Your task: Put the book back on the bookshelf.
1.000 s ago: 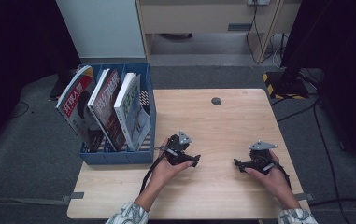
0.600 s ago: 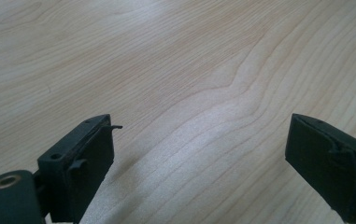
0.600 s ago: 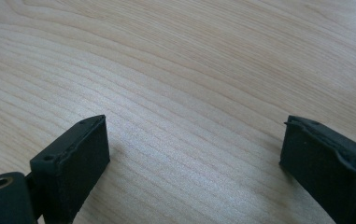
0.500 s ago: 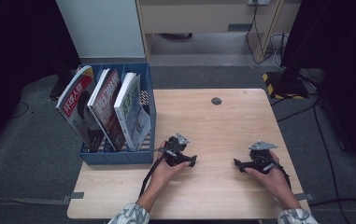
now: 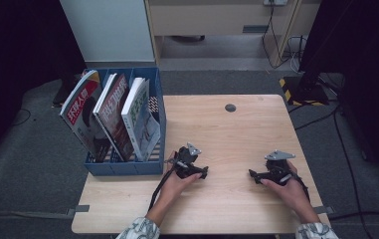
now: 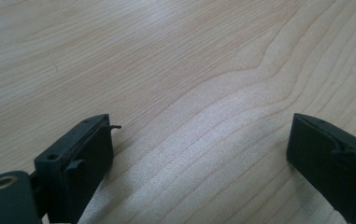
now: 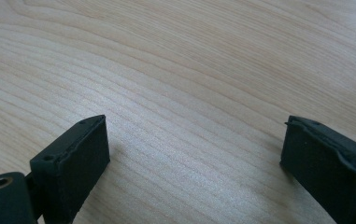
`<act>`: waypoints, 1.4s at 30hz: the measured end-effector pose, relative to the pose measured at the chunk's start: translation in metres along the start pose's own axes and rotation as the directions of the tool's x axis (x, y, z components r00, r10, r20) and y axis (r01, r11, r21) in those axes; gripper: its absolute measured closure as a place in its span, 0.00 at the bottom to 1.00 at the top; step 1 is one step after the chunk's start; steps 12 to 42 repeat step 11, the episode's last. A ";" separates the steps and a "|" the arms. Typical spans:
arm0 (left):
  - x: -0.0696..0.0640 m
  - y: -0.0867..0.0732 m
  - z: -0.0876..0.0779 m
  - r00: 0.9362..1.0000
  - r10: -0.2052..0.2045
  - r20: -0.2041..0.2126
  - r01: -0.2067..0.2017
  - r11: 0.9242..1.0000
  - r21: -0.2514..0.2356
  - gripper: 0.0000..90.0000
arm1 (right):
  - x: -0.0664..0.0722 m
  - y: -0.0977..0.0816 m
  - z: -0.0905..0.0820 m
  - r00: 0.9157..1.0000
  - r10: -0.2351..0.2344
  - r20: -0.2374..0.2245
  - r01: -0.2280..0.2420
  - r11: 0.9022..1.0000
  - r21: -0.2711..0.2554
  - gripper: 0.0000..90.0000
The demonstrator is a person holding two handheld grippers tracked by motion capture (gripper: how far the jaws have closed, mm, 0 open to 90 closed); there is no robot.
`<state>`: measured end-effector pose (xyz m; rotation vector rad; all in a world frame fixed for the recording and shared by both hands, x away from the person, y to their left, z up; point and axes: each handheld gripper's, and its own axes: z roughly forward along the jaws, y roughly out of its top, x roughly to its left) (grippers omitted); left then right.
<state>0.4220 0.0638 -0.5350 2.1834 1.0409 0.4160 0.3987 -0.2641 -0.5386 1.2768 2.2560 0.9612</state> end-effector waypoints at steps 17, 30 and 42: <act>0.002 -0.003 0.000 1.000 -0.001 0.008 0.001 1.000 -0.021 0.04 | 0.002 0.000 0.000 1.000 0.002 0.003 -0.002 1.000 0.002 0.08; 0.002 -0.003 0.000 1.000 -0.001 0.008 0.001 1.000 -0.021 0.04 | 0.002 0.000 0.000 1.000 0.002 0.003 -0.002 1.000 0.002 0.08; 0.002 -0.003 0.000 1.000 -0.001 0.008 0.001 1.000 -0.021 0.04 | 0.002 0.000 0.000 1.000 0.002 0.003 -0.002 1.000 0.002 0.08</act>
